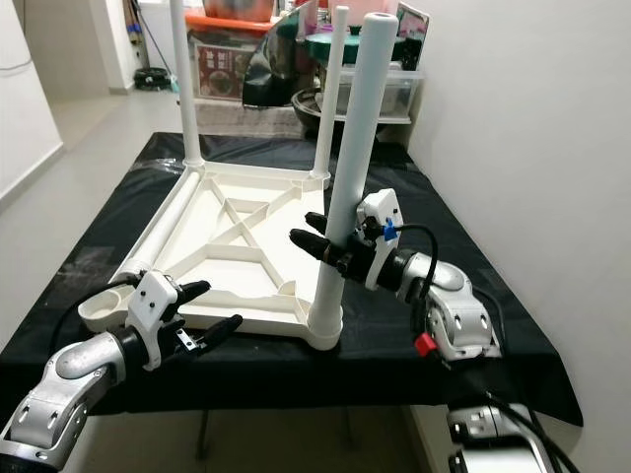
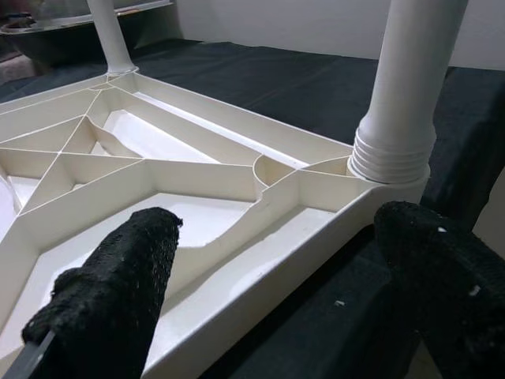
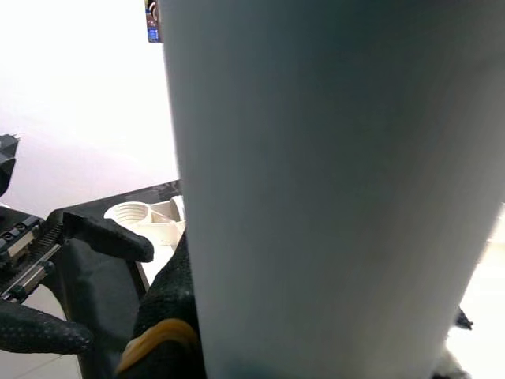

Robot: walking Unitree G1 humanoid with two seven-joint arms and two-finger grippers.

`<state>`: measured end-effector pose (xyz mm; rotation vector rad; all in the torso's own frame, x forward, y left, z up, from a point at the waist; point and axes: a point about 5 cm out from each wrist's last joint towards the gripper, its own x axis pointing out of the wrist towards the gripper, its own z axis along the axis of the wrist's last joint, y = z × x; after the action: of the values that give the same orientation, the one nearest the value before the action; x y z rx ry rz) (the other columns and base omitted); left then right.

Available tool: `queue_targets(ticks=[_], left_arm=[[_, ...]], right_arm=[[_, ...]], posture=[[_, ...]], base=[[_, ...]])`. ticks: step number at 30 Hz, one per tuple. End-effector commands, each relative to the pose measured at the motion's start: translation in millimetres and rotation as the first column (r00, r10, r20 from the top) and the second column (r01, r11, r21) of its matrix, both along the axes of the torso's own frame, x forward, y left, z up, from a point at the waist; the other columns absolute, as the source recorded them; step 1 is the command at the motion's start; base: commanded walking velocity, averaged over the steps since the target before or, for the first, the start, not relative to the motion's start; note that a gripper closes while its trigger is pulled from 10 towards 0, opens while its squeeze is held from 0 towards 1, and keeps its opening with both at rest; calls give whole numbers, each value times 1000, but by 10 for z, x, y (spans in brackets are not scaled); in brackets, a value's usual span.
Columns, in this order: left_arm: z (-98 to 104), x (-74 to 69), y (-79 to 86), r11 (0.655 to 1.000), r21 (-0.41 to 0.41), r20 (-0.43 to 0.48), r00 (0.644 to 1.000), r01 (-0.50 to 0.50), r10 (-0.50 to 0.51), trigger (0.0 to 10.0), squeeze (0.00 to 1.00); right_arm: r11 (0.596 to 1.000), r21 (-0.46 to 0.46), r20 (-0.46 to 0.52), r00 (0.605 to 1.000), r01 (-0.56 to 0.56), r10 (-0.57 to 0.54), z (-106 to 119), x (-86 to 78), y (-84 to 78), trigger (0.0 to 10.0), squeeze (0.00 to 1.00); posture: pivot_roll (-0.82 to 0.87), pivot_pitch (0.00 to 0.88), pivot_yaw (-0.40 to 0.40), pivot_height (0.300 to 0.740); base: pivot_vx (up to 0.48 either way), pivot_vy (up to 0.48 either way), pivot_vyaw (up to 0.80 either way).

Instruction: Building children table

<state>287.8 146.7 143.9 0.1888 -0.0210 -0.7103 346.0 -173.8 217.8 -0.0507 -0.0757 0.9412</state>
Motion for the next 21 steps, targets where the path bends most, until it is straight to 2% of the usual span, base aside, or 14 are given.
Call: queue_targets(ticks=[1, 4, 5, 8, 11, 15, 18, 19, 20, 21], left_arm=[[-37, -7, -3, 1000, 6, -19, 1000, -1, 1, 10000, 0], [-41, -12, -7, 1000, 4, -21, 1000, 0, 0, 10000, 0], [-44, -18, -15, 1000, 2, -23, 1000, 2, -2, 10000, 0], [-44, -18, -15, 1000, 2, -23, 1000, 2, -2, 10000, 0], [-27, -34, -7, 1000, -3, -19, 1000, 3, -3, 10000, 0], [-35, -43, 39, 1000, 2, -21, 1000, -11, 11, 10000, 0], [-186, -45, 427, 985, 53, -77, 983, -164, 167, 10000, 0], [-186, -45, 427, 985, 53, -77, 983, -164, 167, 10000, 0], [-279, -111, 625, 970, 66, -115, 964, -233, 239, 10000, 0], [-279, -111, 625, 970, 66, -115, 964, -233, 239, 10000, 0]], right_arm=[[999, -47, -77, 997, -8, 5, -207, 2, -2, 0, 0], [999, -43, -84, 996, -32, 28, -196, 35, -13, 0, 0], [994, -46, -101, 990, -99, 94, -174, 85, 2, 0, 0], [994, -46, -101, 990, -99, 94, -174, 85, 2, 0, 0], [983, -64, -110, 980, -171, 163, -134, 138, 54, 0, 0], [981, -66, -108, 979, -180, 172, -127, 157, 66, 0, 0], [984, -49, -97, 981, -172, 167, -97, 205, 83, 0, 0], [984, -49, -97, 981, -172, 167, -97, 205, 83, 0, 0], [985, -37, -92, 982, -168, 164, -83, 228, 69, 0, 0], [985, -37, -92, 982, -168, 164, -83, 228, 69, 0, 0]], posture=[[84, 0, -98, 740], [87, 0, -100, 740], [97, 0, -106, 740], [97, 0, -106, 740], [117, 0, -122, 740], [116, 0, -122, 740], [115, 0, -120, 740], [115, 0, -120, 740], [118, 0, -123, 740], [118, 0, -123, 740]], base=[[0, 0, 0], [0, 0, 0], [0, 0, 0], [0, 0, 0], [0, 0, 0], [0, 0, 0], [0, 0, 0], [0, 0, 0], [0, 0, 0], [0, 0, 0]])
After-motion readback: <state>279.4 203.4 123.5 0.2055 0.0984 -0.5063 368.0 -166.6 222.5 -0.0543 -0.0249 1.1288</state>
